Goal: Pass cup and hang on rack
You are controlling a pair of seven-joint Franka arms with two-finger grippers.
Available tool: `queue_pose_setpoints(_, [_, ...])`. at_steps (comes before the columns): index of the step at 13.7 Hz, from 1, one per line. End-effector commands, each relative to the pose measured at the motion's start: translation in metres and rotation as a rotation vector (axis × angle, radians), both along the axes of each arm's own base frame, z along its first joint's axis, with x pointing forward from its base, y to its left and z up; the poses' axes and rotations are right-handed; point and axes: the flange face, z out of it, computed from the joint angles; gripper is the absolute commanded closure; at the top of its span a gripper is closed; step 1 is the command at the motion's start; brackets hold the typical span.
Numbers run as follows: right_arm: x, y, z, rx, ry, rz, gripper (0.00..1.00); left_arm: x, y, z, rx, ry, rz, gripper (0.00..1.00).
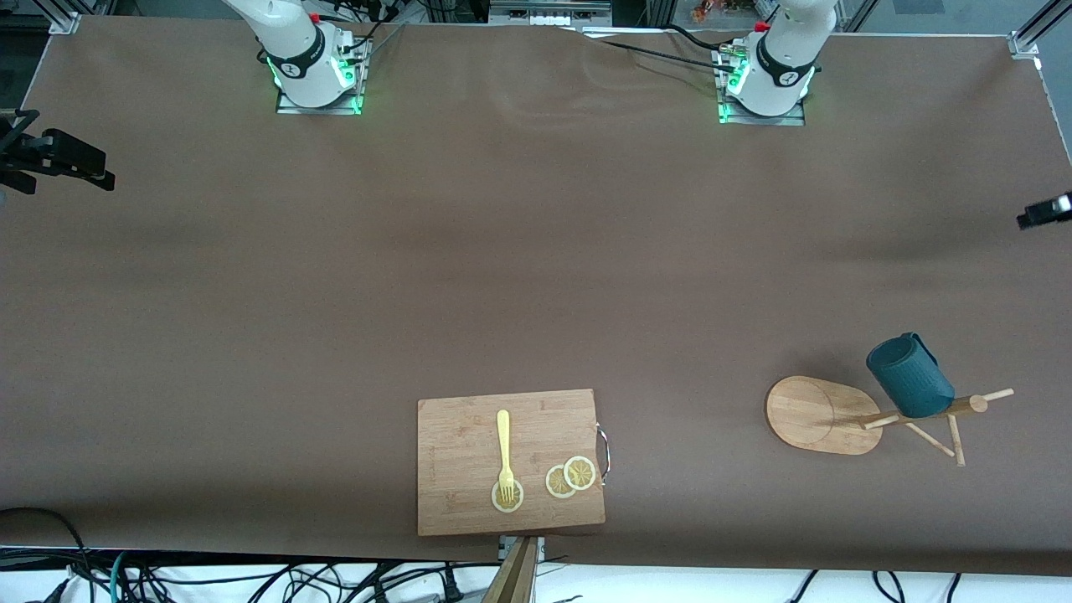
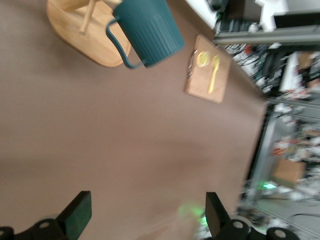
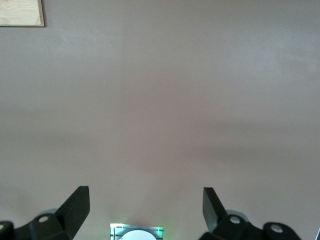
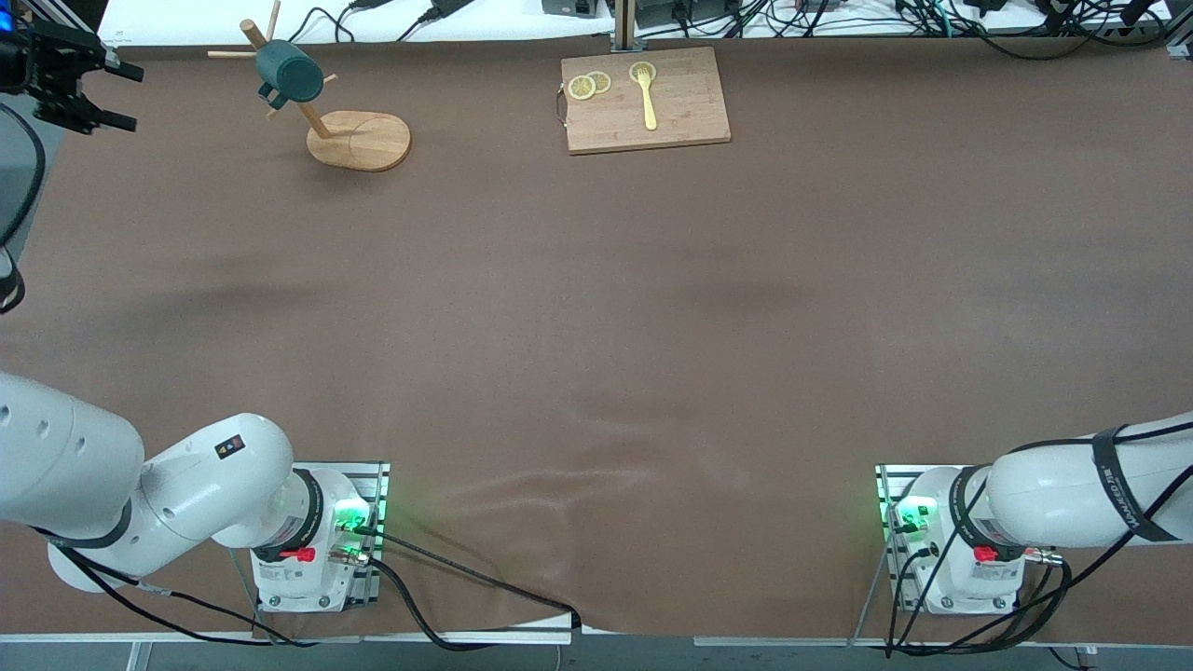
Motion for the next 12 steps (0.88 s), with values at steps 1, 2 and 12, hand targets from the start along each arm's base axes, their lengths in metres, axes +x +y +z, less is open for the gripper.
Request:
queue_pose_setpoints(1, [0.0, -0.002, 0.006, -0.011, -0.008, -0.007, 0.0, -0.009, -0.038, 0.026, 0.122, 0.019, -0.102, 0.0])
queue_pose_setpoints(2, [0.001, -0.002, 0.005, -0.011, -0.007, -0.008, 0.0, -0.015, -0.052, 0.045, 0.18, 0.005, -0.129, 0.0])
queue_pose_setpoints(12, [0.0, -0.006, 0.005, -0.011, -0.005, -0.01, 0.0, 0.006, -0.28, 0.09, 0.746, 0.182, -0.176, 0.0])
